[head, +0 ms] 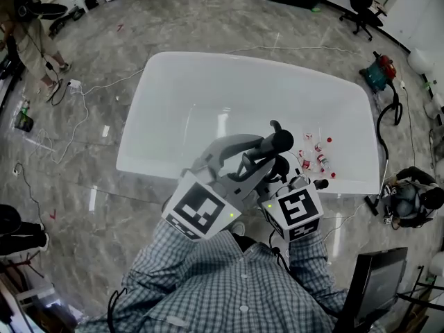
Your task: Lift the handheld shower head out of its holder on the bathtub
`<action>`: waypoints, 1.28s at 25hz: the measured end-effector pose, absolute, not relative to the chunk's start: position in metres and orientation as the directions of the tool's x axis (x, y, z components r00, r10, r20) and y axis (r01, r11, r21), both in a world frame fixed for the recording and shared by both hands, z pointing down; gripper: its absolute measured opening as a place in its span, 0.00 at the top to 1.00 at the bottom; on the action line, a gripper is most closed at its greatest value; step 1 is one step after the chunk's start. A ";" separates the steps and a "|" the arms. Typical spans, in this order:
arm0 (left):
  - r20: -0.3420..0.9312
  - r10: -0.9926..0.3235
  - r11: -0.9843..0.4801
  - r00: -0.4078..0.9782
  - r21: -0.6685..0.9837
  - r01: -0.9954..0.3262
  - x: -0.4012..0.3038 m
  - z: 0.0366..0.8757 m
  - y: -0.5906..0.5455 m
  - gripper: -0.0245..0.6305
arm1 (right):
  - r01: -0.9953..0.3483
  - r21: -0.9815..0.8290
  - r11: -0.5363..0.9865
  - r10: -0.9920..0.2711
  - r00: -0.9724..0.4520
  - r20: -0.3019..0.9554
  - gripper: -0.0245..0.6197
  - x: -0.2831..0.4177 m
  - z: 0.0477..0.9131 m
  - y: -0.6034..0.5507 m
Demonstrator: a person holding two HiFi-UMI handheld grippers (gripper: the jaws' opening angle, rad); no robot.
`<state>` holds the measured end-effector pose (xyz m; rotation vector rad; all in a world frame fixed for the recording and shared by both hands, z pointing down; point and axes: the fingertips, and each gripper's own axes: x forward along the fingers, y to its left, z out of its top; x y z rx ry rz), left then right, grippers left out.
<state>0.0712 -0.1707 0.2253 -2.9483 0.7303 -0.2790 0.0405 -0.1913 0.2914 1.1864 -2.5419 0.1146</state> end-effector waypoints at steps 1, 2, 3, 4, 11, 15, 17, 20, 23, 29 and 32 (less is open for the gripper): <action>0.149 -0.470 -0.881 0.870 -0.142 -0.452 0.071 0.221 -0.171 0.78 | -0.757 0.070 0.650 -0.733 -0.599 0.322 0.76 0.040 0.287 -0.192; 0.139 -0.471 -0.880 0.871 -0.147 -0.452 0.071 0.216 -0.172 0.78 | -0.757 0.075 0.649 -0.736 -0.600 0.313 0.76 0.040 0.282 -0.194; 0.130 -0.472 -0.879 0.872 -0.149 -0.453 0.071 0.212 -0.173 0.78 | -0.757 0.081 0.648 -0.739 -0.600 0.306 0.76 0.040 0.277 -0.196; 0.122 -0.474 -0.877 0.872 -0.151 -0.455 0.071 0.207 -0.175 0.78 | -0.757 0.086 0.647 -0.742 -0.600 0.300 0.76 0.040 0.273 -0.198; 0.059 -0.466 -0.874 0.883 -0.187 -0.449 0.076 0.174 -0.179 0.78 | -0.755 0.119 0.645 -0.752 -0.600 0.271 0.76 0.046 0.242 -0.202; 0.034 -0.460 -0.874 0.887 -0.193 -0.445 0.083 0.161 -0.178 0.78 | -0.754 0.134 0.643 -0.758 -0.602 0.253 0.76 0.053 0.229 -0.202; 0.026 -0.458 -0.874 0.889 -0.195 -0.445 0.089 0.154 -0.178 0.78 | -0.753 0.138 0.643 -0.759 -0.604 0.242 0.76 0.059 0.221 -0.203; 0.005 -0.453 -0.875 0.891 -0.193 -0.444 0.089 0.144 -0.177 0.78 | -0.751 0.144 0.644 -0.760 -0.609 0.226 0.76 0.060 0.211 -0.201; -0.018 -0.448 -0.876 0.894 -0.194 -0.442 0.086 0.134 -0.176 0.78 | -0.747 0.153 0.647 -0.760 -0.616 0.205 0.76 0.057 0.201 -0.201; -0.057 -0.442 -0.871 0.895 -0.211 -0.444 0.082 0.112 -0.173 0.78 | -0.740 0.168 0.651 -0.759 -0.630 0.167 0.76 0.054 0.178 -0.198; -0.079 -0.438 -0.871 0.895 -0.211 -0.444 0.082 0.102 -0.171 0.78 | -0.737 0.174 0.653 -0.757 -0.637 0.144 0.76 0.055 0.168 -0.196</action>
